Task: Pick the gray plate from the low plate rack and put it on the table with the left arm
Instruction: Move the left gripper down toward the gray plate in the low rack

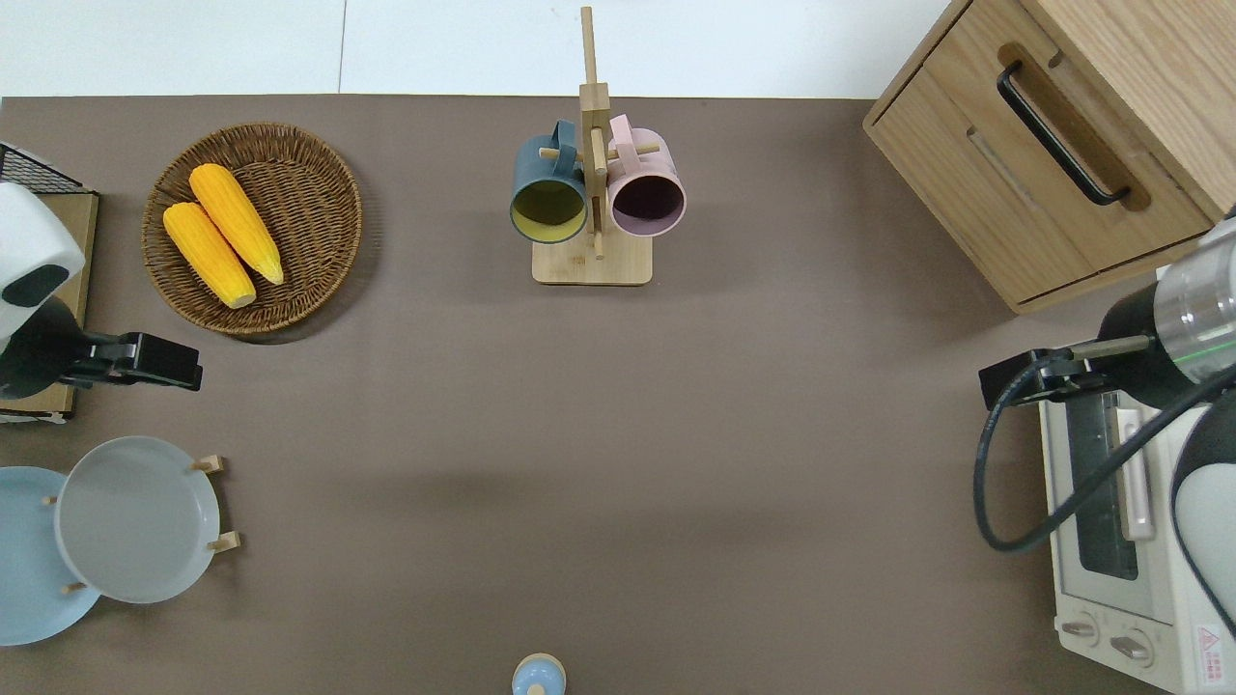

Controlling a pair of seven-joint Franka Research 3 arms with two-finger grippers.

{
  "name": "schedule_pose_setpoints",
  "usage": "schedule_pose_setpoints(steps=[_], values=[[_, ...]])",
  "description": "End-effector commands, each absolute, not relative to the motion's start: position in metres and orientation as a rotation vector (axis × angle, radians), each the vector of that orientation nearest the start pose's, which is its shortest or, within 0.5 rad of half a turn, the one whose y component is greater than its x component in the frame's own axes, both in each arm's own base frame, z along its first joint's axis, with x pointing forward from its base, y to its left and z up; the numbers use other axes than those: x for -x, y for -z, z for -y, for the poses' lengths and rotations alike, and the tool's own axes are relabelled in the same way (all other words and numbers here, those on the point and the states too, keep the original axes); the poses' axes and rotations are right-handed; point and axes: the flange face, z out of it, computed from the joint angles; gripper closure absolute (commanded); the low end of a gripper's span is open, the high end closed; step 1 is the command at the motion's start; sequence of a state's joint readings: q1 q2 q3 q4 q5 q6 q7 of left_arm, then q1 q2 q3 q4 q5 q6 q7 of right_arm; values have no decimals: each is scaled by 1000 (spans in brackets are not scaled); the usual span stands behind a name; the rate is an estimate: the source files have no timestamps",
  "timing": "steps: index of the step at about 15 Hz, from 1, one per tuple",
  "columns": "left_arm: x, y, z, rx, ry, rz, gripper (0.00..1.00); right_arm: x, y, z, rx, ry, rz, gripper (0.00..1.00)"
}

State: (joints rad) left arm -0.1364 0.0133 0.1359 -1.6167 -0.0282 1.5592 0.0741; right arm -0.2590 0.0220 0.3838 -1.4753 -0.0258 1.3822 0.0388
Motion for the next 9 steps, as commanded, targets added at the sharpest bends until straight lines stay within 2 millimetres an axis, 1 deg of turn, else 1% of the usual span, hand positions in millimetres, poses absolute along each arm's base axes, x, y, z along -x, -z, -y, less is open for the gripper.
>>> schedule_pose_setpoints(steps=[1,9], values=[[-561,-596,3,3176,-92,-113,7,-536,-645,-60,3169,-181,108,17],[-561,-596,1,3170,-90,-115,11,-536,-646,-60,3169,-178,108,17]])
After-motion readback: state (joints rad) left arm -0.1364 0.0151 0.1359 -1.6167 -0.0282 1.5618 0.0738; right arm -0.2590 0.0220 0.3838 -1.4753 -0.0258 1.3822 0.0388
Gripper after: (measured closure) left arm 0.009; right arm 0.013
